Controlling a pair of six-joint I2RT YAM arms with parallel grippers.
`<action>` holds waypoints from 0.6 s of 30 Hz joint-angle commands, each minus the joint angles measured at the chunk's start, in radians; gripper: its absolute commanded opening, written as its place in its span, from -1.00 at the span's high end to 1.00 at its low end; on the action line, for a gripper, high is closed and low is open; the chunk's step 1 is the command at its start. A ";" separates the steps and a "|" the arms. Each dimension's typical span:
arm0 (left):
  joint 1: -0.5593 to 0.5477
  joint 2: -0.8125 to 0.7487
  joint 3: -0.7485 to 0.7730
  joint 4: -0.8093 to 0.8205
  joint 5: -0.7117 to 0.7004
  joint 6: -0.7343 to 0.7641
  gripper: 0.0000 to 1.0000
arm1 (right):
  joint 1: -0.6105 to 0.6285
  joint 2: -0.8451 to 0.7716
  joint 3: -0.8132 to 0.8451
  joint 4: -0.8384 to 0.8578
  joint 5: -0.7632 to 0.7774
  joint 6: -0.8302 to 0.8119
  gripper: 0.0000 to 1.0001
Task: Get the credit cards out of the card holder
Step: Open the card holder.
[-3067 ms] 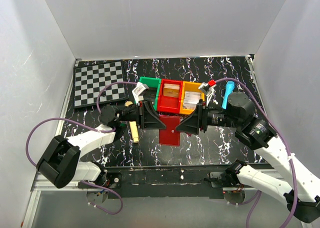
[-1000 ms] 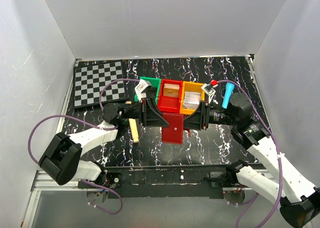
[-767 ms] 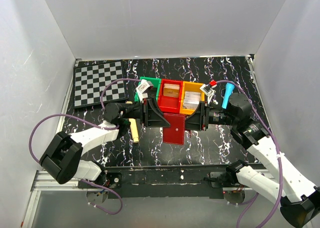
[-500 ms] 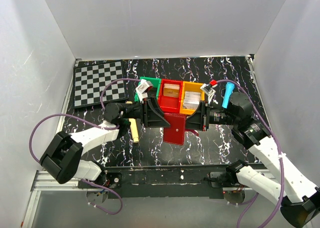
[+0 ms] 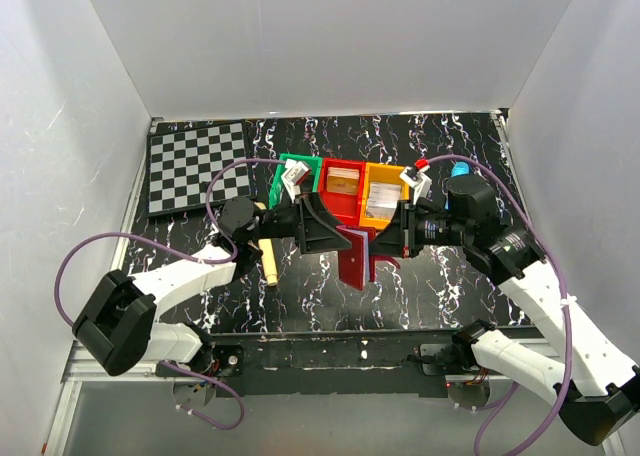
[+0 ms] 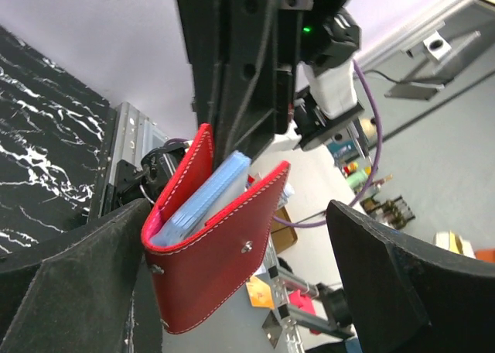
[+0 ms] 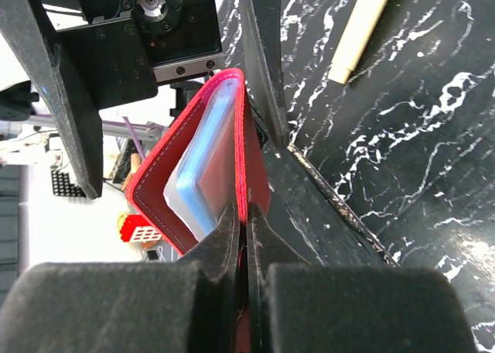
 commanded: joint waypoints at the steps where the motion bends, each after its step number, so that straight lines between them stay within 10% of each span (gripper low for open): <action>1: -0.023 -0.019 0.005 -0.084 -0.120 -0.001 -0.96 | 0.004 0.009 0.075 -0.109 0.077 -0.067 0.97; 18: -0.091 0.004 -0.015 -0.315 -0.215 0.129 -0.96 | 0.006 0.018 0.109 -0.260 0.255 -0.078 0.97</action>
